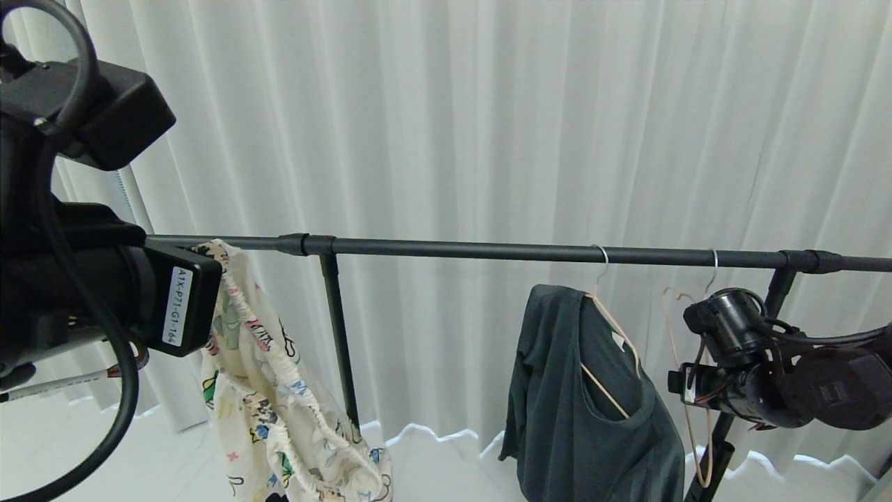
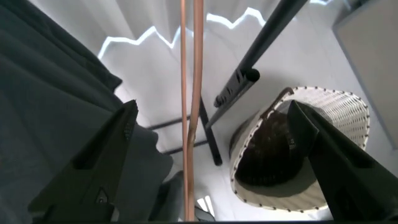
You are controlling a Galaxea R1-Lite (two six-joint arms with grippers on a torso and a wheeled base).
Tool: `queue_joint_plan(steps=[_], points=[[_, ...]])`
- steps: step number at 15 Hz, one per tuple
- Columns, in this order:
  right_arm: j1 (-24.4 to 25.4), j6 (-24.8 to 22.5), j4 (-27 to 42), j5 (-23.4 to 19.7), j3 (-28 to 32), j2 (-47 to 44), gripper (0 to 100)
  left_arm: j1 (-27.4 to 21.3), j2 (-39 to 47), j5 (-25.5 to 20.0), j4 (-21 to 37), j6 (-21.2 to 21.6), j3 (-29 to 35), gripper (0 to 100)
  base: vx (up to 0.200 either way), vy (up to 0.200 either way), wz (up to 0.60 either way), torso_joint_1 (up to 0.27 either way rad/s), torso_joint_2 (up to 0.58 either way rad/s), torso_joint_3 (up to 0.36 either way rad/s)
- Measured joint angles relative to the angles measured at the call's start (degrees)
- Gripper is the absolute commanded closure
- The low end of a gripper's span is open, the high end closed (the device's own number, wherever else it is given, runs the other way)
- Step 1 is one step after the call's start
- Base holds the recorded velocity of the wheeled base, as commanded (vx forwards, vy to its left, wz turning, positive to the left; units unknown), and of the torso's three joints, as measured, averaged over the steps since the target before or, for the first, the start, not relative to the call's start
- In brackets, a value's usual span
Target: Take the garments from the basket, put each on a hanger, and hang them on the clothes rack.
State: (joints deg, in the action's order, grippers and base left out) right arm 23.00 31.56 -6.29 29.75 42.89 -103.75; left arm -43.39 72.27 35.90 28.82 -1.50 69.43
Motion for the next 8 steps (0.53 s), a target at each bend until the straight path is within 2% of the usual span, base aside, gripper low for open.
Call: queue_joint_plan(steps=[1,2,8], points=[[-0.1,0.1,0.0,0.0,0.1,-0.5,0,0.0,0.0,0.0,0.0,0.0,0.0,100,0.0,0.0,0.0,0.0,0.0,0.0],[-0.1,0.2,-0.2,-0.1,0.1,-0.8,100,0.0,0.1,0.0,0.0,0.0,0.0,100,0.0,0.0,0.0,0.0,0.0,0.0],[-0.3,0.5,-1.2,-0.5,0.1,-1.7,100,0.0,0.1,0.0,0.0,0.0,0.0,100,0.0,0.0,0.0,0.0,0.0,0.0]])
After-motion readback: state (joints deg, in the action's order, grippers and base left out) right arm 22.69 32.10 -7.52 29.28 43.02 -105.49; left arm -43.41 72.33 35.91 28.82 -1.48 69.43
